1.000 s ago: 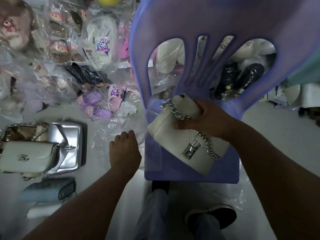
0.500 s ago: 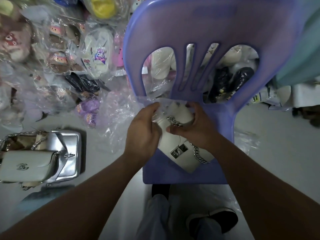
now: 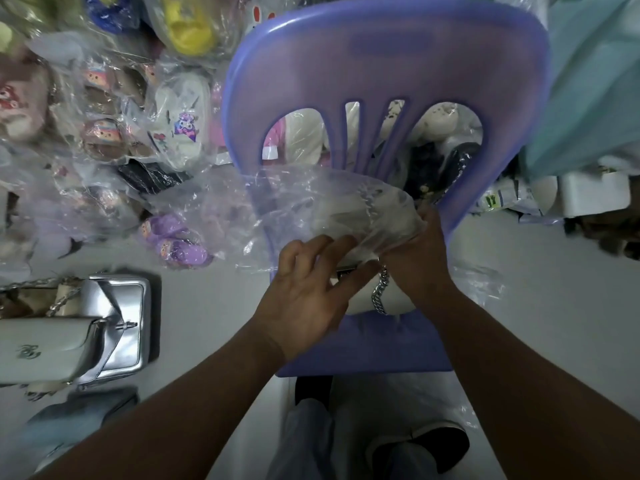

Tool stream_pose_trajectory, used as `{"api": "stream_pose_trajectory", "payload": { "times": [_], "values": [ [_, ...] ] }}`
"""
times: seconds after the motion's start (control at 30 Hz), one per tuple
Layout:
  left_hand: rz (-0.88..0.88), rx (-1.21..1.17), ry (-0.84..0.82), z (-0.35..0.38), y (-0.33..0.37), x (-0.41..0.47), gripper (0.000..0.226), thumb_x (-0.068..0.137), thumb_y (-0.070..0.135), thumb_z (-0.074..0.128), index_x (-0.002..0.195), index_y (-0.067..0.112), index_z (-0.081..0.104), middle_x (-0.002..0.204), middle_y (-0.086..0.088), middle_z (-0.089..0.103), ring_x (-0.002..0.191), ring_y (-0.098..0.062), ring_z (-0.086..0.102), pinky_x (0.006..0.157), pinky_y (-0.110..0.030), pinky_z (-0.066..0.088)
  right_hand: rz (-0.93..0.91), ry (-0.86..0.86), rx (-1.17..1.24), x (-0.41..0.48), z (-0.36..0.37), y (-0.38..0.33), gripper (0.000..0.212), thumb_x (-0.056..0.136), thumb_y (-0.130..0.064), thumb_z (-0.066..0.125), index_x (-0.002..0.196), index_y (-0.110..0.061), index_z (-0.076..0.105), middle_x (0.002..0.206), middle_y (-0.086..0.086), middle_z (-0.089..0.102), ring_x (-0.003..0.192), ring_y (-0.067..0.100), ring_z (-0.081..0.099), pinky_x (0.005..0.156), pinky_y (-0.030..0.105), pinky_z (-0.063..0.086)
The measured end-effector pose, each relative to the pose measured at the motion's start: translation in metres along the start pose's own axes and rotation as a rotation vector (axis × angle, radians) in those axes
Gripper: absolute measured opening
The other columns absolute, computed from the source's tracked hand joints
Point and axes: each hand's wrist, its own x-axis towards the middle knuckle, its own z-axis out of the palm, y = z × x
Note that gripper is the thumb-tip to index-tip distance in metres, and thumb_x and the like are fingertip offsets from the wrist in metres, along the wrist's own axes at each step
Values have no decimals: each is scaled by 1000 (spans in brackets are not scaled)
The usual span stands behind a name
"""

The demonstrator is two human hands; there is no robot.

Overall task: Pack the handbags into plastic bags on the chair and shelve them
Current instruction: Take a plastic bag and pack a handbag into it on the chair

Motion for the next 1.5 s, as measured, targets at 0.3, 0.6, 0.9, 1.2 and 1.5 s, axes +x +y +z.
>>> {"api": "stream_pose_trajectory", "payload": {
  "times": [0.3,0.6,0.9,1.2,1.5],
  "values": [
    [-68,-178,-99,22,0,-18,27,85,14,54,103,17,74,116,-4,69,93,-30,68,68,-37,53,130,36,185,10,-24,11,85,47,-44,89,112,2,60,94,11,72,75,9,69,62,21,52],
    [-1609,-1235,4,27,-8,48,32,102,29,38,77,23,58,83,2,61,83,-18,56,85,-37,46,101,18,143,1,-14,11,68,67,-18,93,115,-10,47,89,-10,63,63,-14,59,58,8,46],
    [-1604,-1320,264,25,-3,63,20,86,-6,51,84,4,68,77,-13,67,65,-21,63,65,-35,57,42,99,167,-3,-14,17,50,74,-18,90,112,-20,57,87,-14,68,77,-7,66,70,15,52],
    [-1815,-1554,129,33,1,31,23,74,-3,36,67,17,42,55,0,38,46,-12,33,51,-26,27,70,-65,165,-2,-28,18,50,74,-10,87,113,-16,56,95,-10,66,79,-9,61,72,13,50],
    [-1655,-1625,77,30,-3,47,5,70,22,40,66,22,42,65,-1,34,52,-19,23,50,-29,16,239,-66,303,-1,-42,14,34,93,10,40,63,0,52,61,16,48,56,8,40,58,21,35]
  ]
}}
